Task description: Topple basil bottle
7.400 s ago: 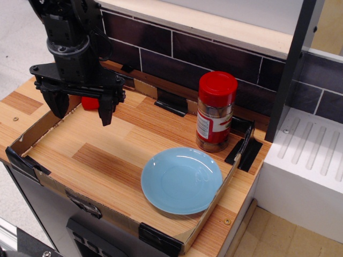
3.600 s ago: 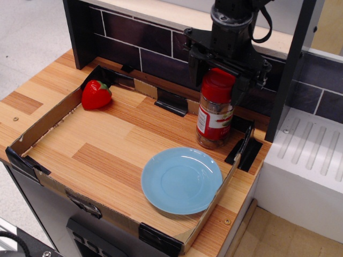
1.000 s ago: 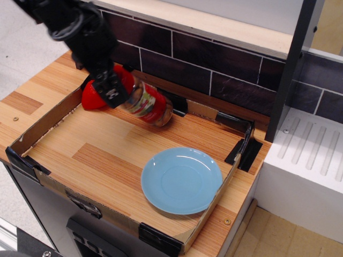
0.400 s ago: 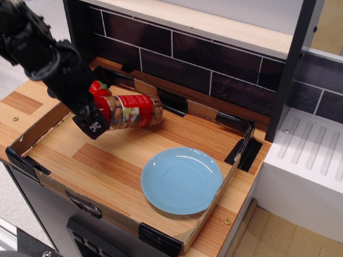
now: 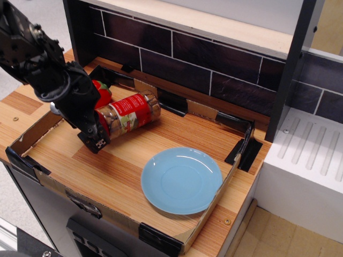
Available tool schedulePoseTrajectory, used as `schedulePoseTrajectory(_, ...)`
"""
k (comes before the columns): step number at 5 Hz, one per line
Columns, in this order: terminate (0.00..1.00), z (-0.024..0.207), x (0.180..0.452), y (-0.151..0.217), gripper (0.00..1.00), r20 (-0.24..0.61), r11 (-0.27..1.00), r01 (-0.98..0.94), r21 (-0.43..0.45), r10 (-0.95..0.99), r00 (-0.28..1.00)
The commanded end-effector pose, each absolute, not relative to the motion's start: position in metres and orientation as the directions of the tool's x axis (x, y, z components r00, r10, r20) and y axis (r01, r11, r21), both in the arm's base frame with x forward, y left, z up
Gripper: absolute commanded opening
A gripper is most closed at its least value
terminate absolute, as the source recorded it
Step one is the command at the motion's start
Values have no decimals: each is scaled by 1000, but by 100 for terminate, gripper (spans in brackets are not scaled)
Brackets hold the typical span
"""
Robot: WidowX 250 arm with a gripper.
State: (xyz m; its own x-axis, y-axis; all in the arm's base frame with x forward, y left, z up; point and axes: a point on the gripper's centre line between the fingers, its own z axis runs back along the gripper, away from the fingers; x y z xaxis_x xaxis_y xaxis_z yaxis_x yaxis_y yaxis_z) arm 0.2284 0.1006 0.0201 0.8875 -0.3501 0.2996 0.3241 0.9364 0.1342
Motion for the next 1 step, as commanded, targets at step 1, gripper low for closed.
schedulePoseTrajectory(1, 100, 29, 232, 104, 100, 266, 962, 258, 96, -274, 924)
